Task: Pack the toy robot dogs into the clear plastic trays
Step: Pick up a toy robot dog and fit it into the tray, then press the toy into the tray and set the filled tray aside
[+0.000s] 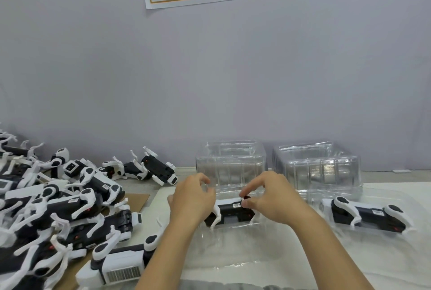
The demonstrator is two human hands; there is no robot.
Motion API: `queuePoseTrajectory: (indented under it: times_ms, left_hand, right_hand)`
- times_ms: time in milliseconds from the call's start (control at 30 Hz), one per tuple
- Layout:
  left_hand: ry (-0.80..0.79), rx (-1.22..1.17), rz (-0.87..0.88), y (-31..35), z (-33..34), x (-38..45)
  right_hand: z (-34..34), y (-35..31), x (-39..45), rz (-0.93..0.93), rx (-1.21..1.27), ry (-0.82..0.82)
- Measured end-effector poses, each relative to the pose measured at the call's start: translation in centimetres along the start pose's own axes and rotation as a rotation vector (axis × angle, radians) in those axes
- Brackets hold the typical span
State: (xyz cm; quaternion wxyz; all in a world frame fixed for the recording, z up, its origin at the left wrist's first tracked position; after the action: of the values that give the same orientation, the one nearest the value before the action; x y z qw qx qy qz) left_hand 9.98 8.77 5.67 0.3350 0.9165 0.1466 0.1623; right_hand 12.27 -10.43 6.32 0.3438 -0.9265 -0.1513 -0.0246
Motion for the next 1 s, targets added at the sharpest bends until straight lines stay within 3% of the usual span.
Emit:
queuePoseTrajectory:
  times_ms: [233, 433, 600, 833, 1000]
  left_hand:
    - [-0.080, -0.133, -0.048, -0.8, 0.6, 0.1]
    - [-0.024, -0.318, -0.074, -1.3, 0.3, 0.7]
    - [-0.021, -0.373, -0.073, -1.3, 0.3, 0.7]
    - [-0.032, -0.373, -0.018, -0.5, 0.3, 0.5]
    - [-0.052, -0.253, 0.095, 0.5, 0.0, 0.3]
  right_hand:
    - [0.2, 0.2, 0.3, 0.020, -0.003, 0.041]
    - [0.6, -2.3, 0.5, -0.135, -0.160, 0.117]
    - [3.8, -5.2, -0.1, -0.256, -0.087, -0.010]
    - [4.6, -5.0, -0.1, -0.227, -0.086, -0.071]
    - [4.1, -4.7, -0.2, -0.231, 0.044, -0.157]
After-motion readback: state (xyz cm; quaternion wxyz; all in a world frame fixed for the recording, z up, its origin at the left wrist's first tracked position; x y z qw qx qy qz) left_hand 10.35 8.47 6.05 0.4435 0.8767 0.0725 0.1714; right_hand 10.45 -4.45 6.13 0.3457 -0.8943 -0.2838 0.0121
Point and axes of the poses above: each hand's wrist, its own x-axis towards the middle knuckle, its own z-axis out of the palm, y = z × x, the point moved 8 cm from there along x, towards the middle knuckle, and after that the axes turned 2 degrees about -x, right-handed, at the moved point
